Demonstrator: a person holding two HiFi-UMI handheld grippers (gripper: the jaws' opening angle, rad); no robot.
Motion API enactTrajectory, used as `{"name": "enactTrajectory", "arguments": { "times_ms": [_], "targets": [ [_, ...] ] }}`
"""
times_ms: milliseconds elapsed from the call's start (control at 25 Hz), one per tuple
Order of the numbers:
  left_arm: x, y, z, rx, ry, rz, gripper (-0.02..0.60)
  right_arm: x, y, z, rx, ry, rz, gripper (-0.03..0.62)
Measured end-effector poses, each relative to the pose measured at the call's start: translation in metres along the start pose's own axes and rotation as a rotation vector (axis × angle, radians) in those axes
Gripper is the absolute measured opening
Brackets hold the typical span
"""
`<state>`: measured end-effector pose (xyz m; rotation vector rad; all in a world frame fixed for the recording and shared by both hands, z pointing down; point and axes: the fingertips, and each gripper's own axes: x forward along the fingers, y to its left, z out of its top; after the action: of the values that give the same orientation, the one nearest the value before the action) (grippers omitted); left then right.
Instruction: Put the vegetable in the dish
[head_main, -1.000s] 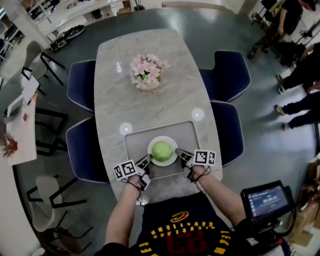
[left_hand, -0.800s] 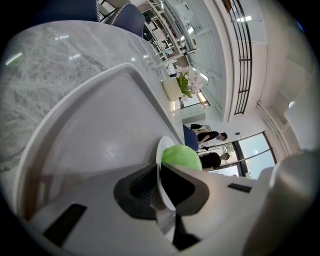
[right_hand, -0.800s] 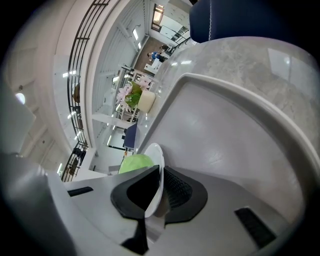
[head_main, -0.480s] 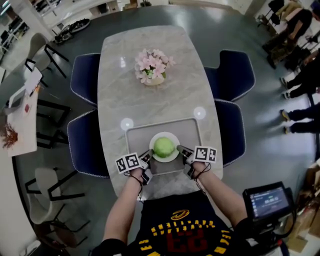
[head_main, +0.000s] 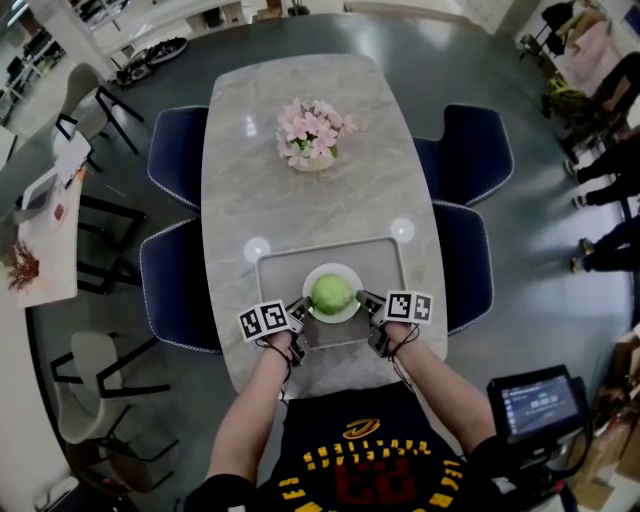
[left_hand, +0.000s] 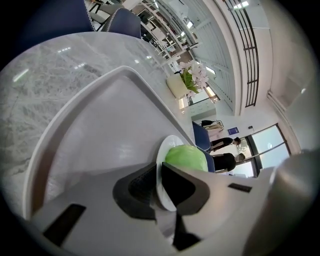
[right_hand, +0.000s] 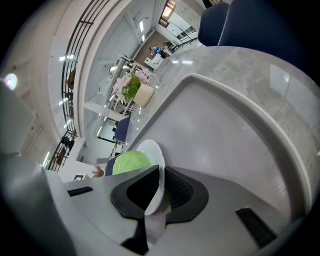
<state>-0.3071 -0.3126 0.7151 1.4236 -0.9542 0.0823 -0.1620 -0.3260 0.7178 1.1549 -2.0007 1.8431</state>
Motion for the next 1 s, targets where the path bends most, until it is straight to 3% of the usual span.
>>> {"name": "enactTrajectory", "arguments": {
  "times_ms": [160,640,880,1000],
  "targets": [
    [-0.001,-0.001,-0.001,0.027,-0.004,0.033,0.023,-0.001,0.000,0.000,-0.025,-0.006,-0.046,0.018],
    [-0.005,0.003,0.000,0.112,-0.020,0.144,0.029,0.002,0.004,-0.003,-0.252,0.035,-0.169,0.040],
    [-0.008,0.002,0.001,0.214,0.000,0.219,0.038,-0.005,0.008,0.002,-0.393,0.052,-0.238,0.048],
    [-0.011,0.003,0.004,0.252,-0.009,0.253,0.046,-0.009,0.009,0.007,-0.397,0.037,-0.230,0.048]
  ]
}}
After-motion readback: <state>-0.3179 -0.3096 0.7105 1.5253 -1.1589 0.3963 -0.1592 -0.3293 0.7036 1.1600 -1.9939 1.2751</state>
